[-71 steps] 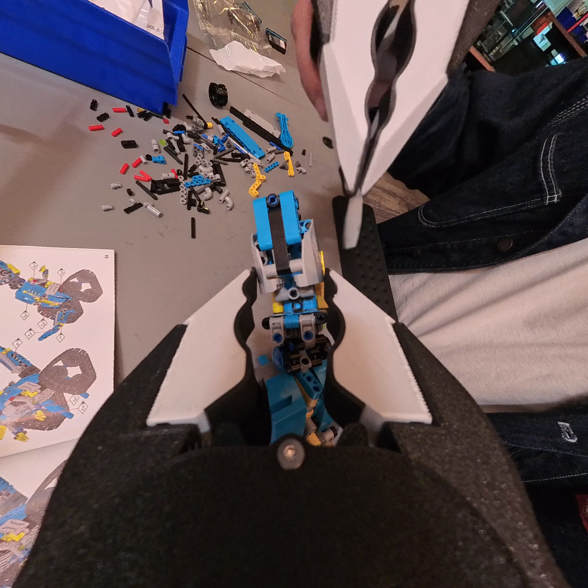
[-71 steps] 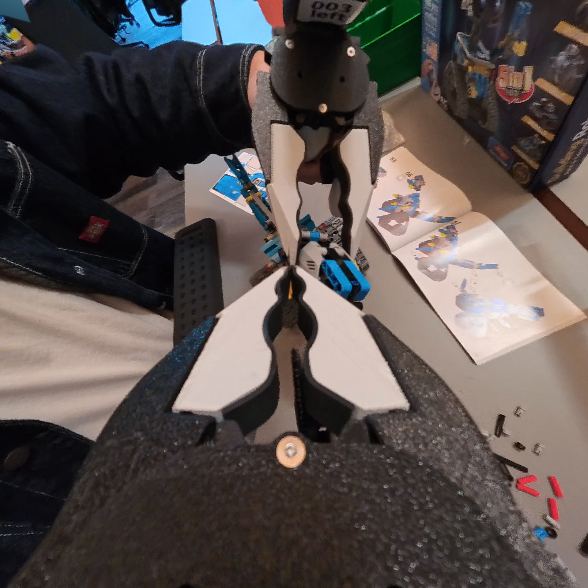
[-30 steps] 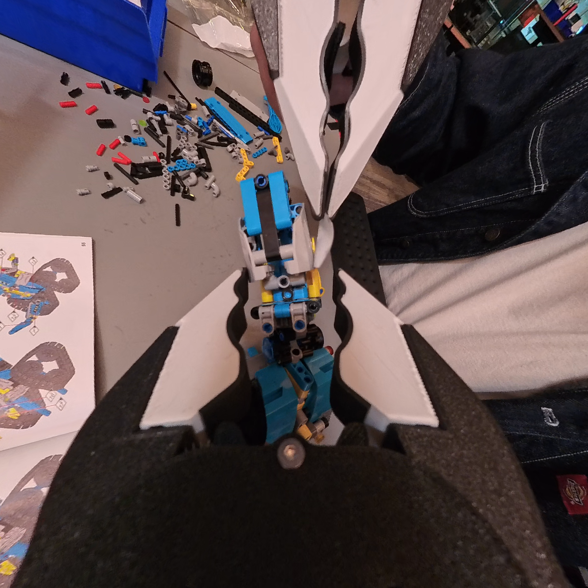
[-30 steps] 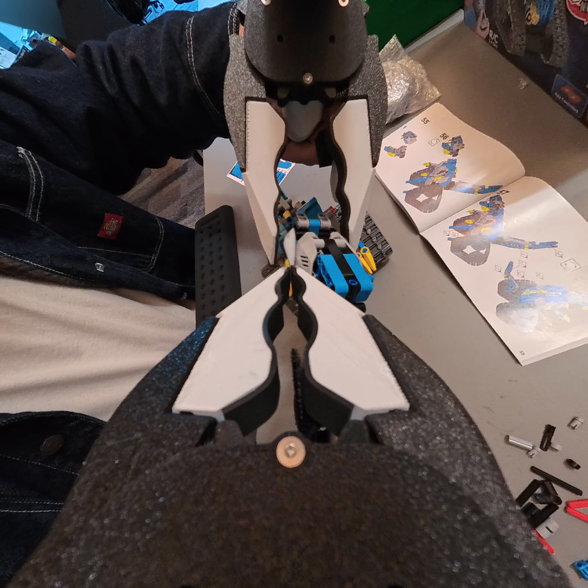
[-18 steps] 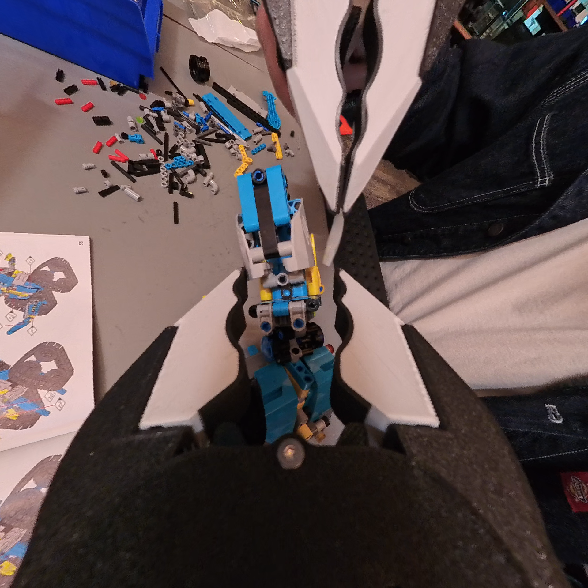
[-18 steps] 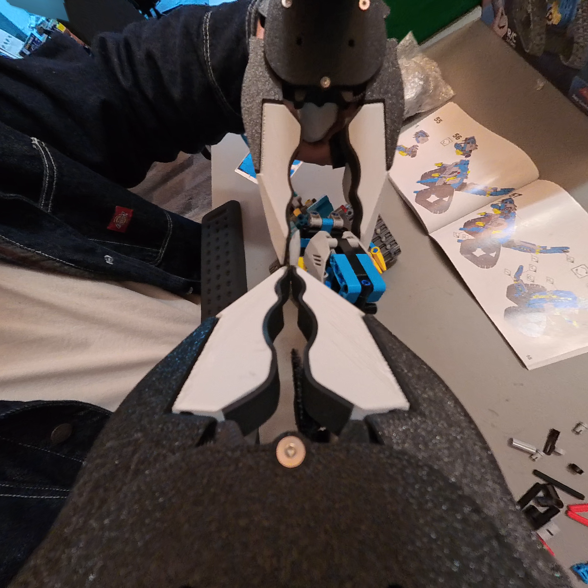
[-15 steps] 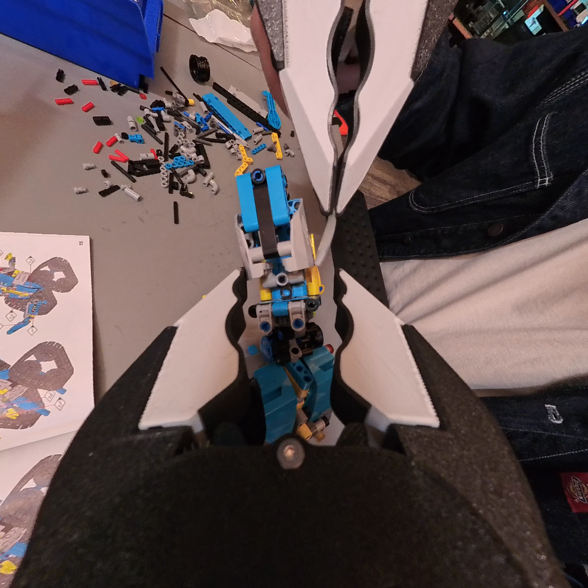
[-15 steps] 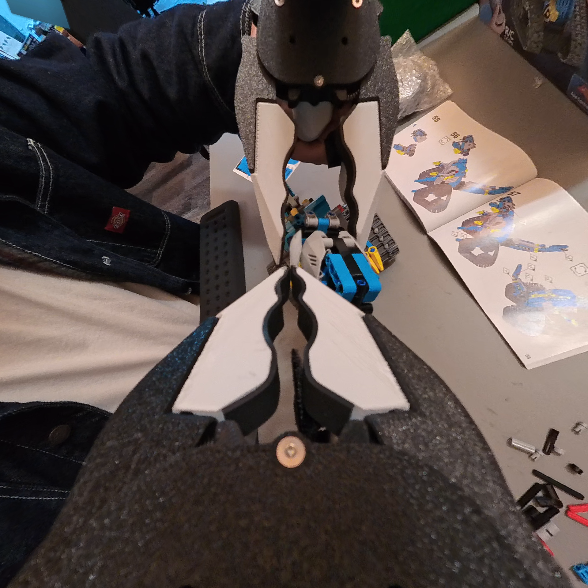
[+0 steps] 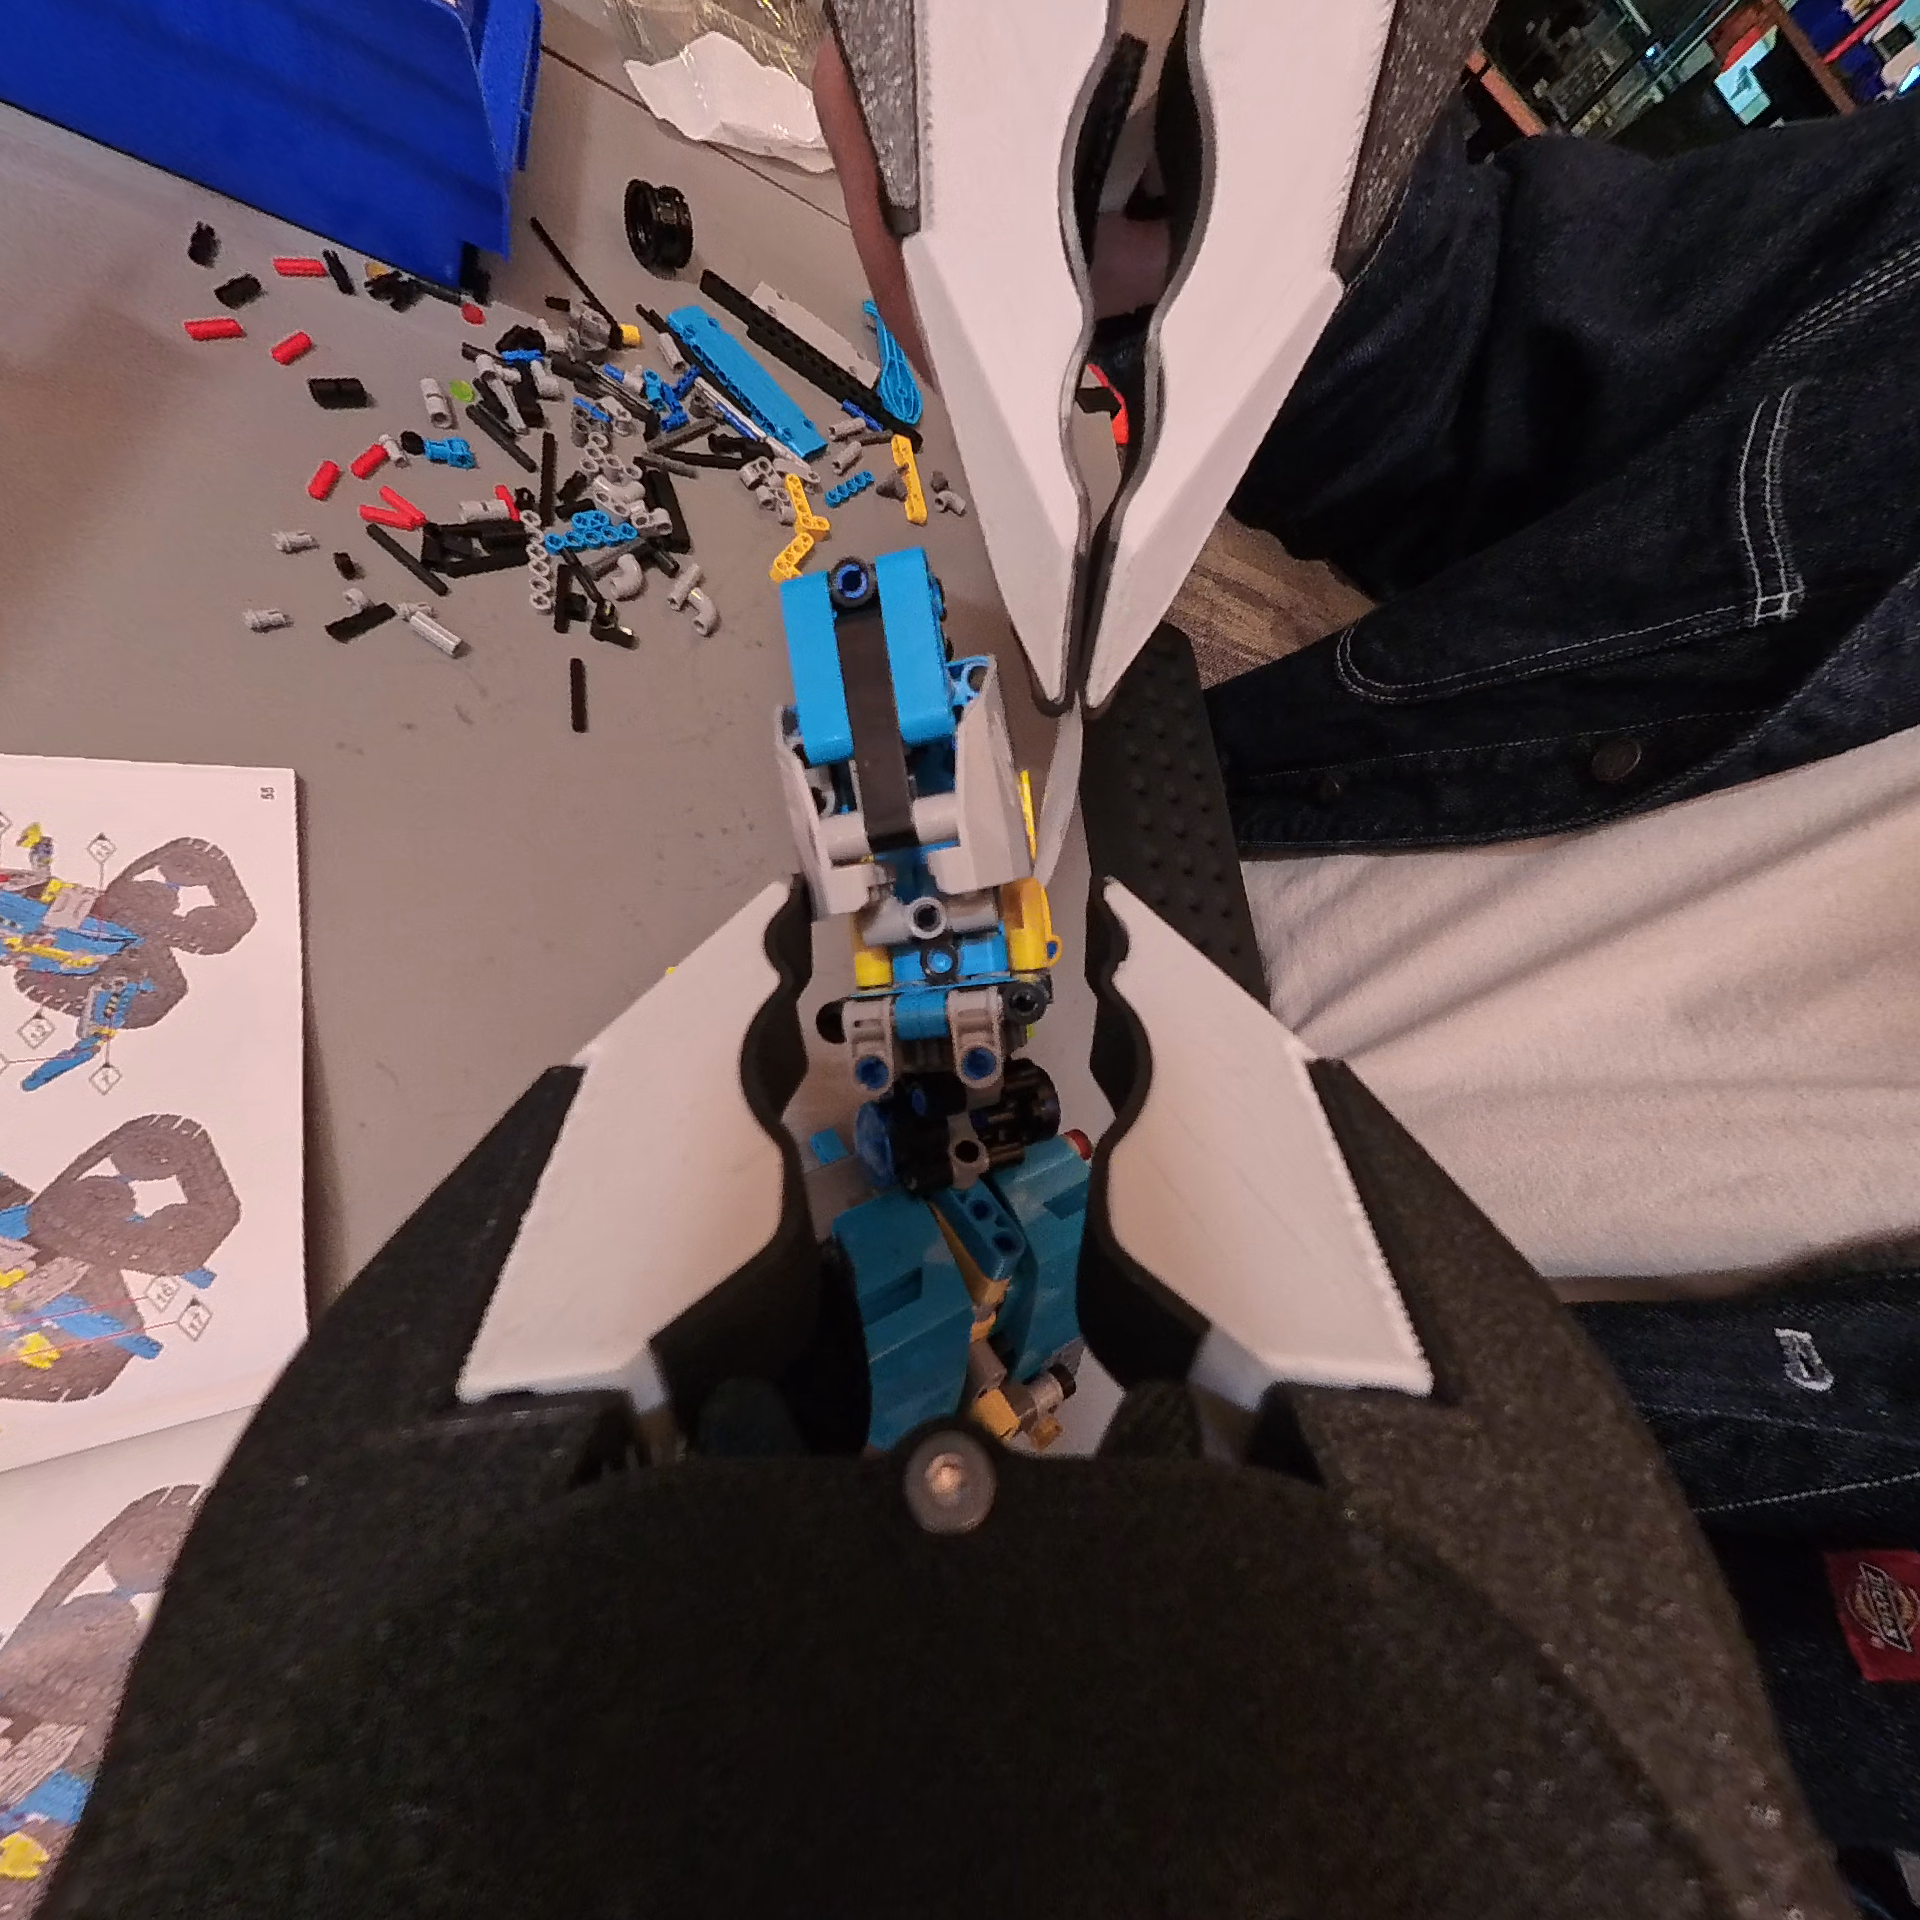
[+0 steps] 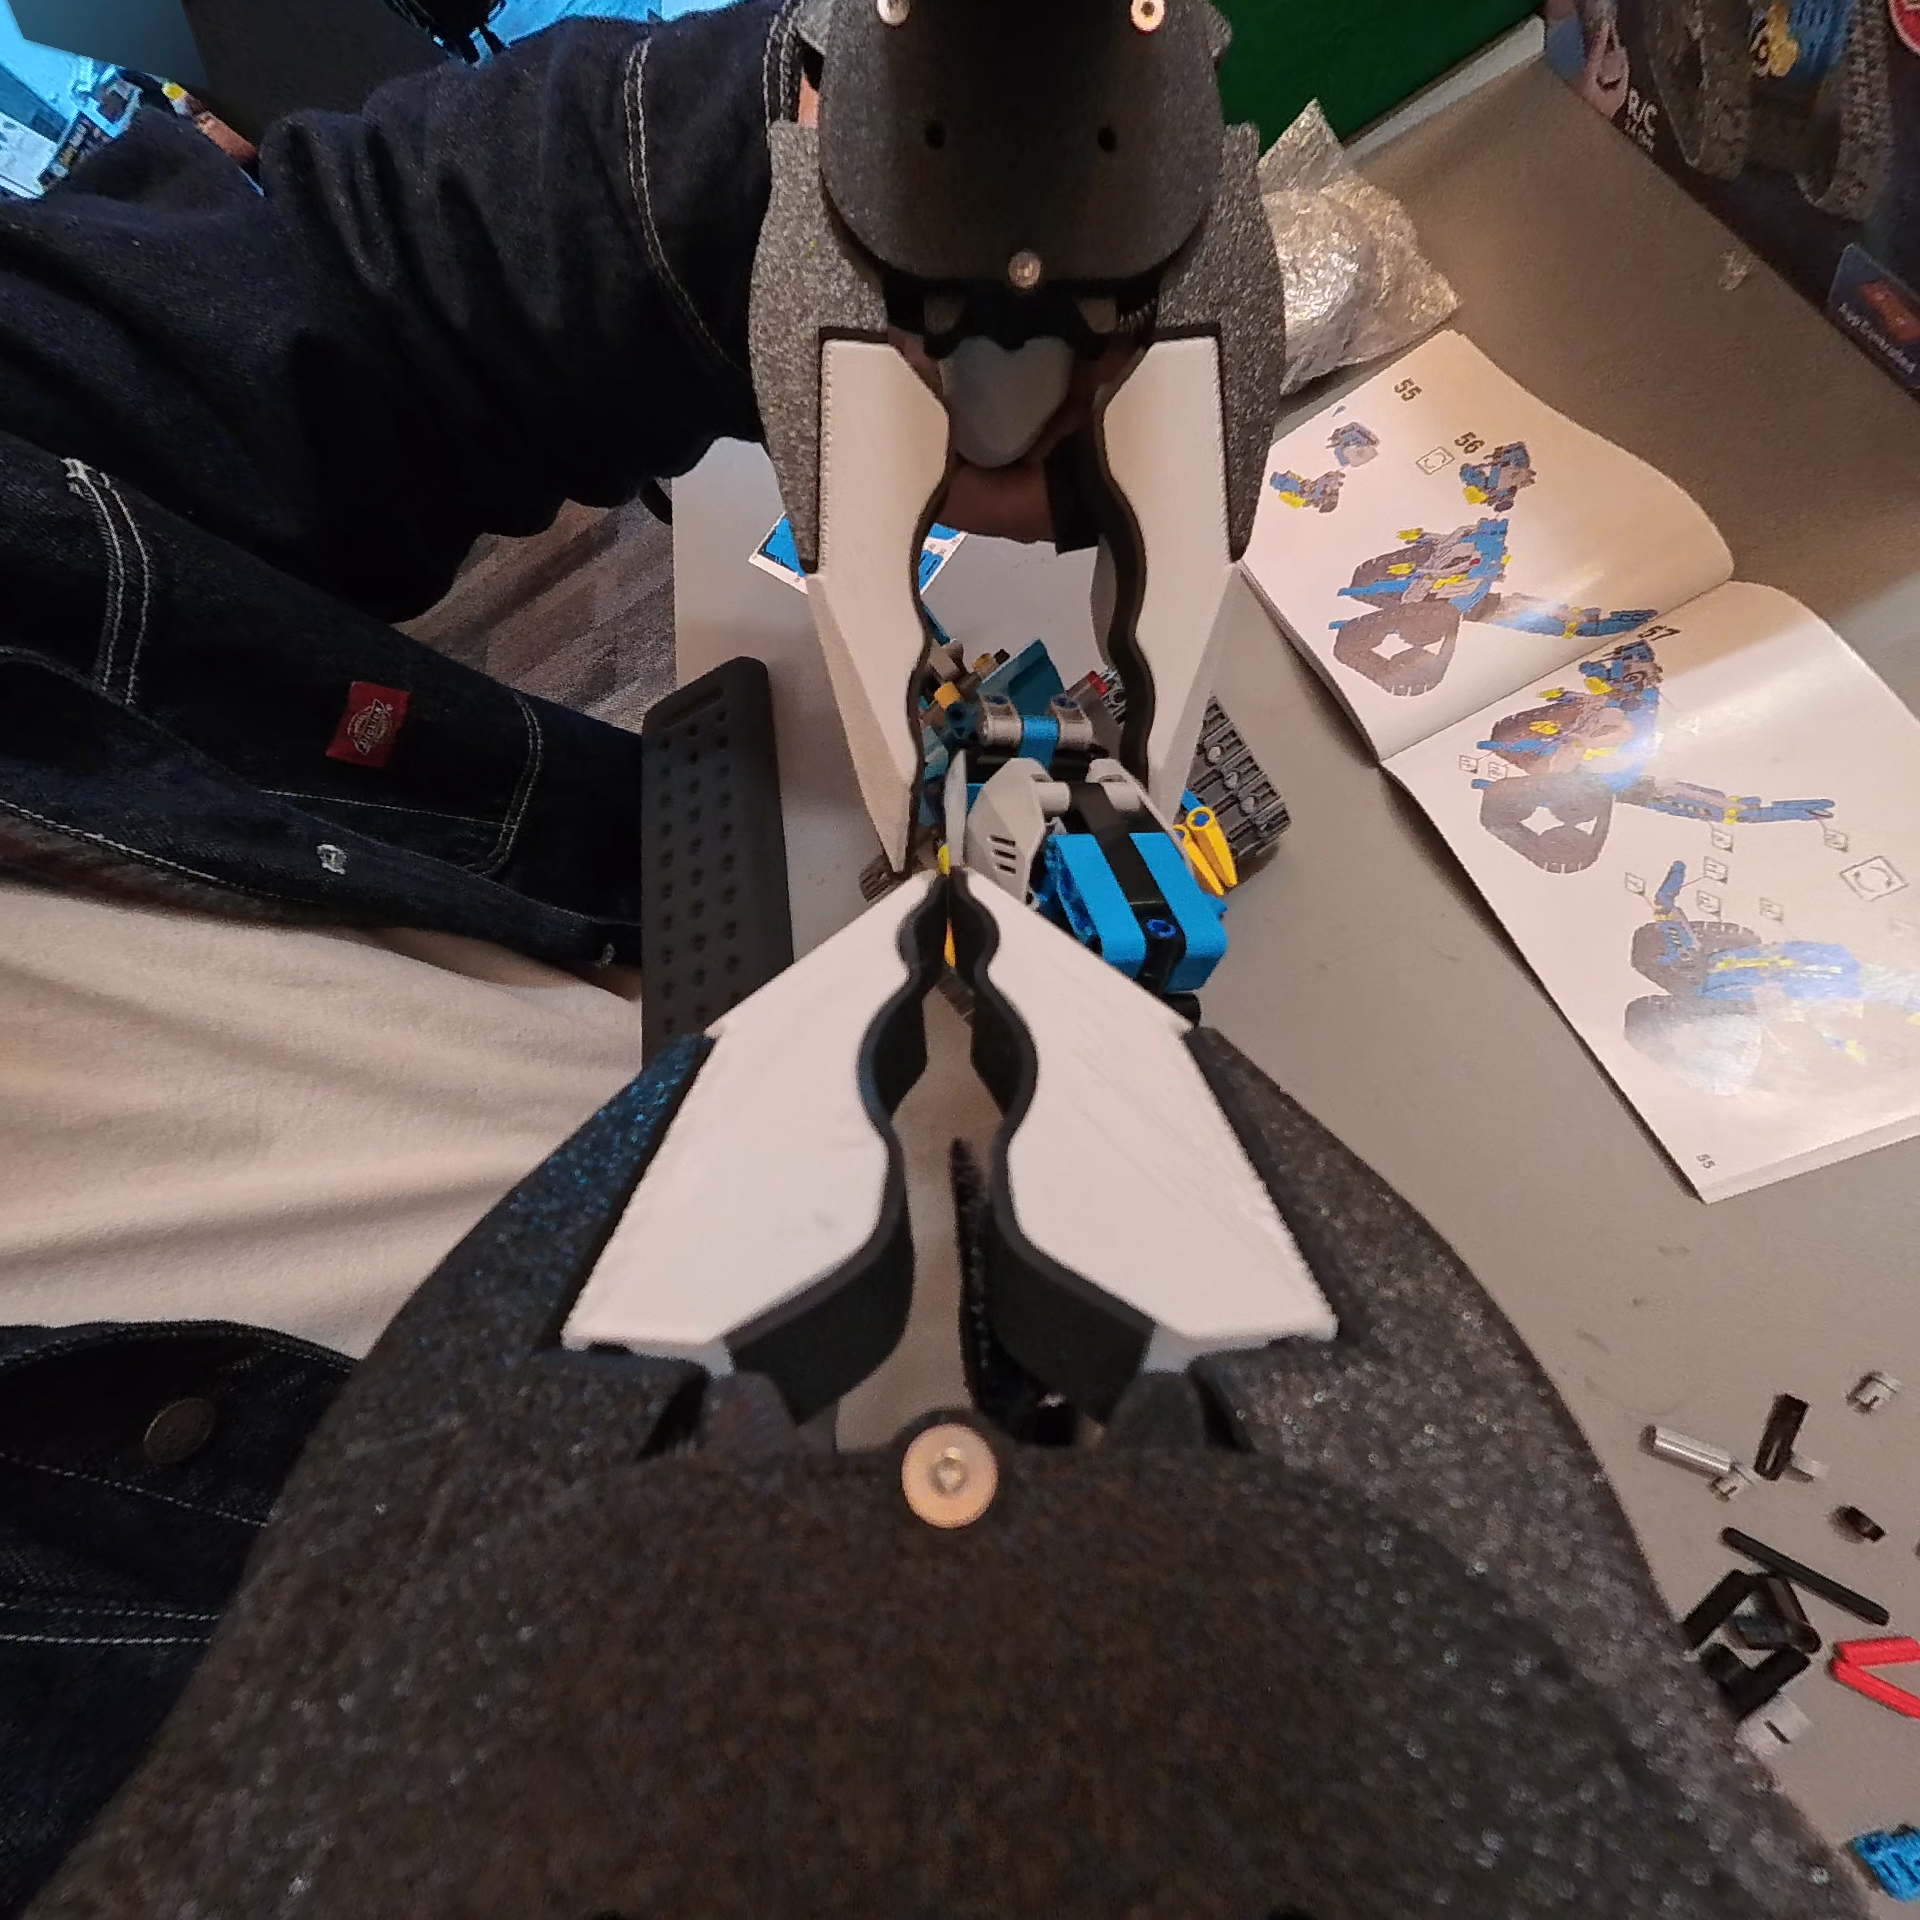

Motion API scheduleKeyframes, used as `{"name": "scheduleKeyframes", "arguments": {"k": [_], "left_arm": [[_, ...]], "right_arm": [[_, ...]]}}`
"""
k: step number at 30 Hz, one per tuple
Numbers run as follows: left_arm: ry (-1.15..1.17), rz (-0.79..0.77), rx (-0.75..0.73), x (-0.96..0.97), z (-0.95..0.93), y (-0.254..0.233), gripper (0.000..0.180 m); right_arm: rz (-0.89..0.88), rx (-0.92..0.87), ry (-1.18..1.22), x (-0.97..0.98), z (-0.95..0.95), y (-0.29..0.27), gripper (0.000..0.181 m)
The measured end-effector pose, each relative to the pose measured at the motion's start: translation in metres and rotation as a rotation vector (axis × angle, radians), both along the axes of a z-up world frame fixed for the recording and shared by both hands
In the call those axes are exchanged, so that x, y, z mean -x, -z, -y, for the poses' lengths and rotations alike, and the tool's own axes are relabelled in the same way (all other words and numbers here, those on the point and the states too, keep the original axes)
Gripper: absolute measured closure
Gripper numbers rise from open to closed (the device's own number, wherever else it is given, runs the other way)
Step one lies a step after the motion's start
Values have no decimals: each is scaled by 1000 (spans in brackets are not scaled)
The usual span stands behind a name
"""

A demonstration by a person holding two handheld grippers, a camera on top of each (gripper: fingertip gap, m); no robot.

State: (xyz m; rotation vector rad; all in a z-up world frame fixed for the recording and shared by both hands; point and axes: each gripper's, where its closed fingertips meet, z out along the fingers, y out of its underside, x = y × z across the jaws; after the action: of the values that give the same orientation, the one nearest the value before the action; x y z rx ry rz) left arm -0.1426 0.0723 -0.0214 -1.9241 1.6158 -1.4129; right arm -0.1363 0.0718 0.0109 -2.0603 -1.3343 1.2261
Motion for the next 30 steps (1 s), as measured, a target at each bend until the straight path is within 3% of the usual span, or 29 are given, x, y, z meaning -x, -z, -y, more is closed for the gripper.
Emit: {"name": "scheduleKeyframes", "arguments": {"k": [30], "left_arm": [[-39, 15, -13, -4, -9, -5, 139]], "right_arm": [[19, -39, 27, -2, -6, 3, 181]]}}
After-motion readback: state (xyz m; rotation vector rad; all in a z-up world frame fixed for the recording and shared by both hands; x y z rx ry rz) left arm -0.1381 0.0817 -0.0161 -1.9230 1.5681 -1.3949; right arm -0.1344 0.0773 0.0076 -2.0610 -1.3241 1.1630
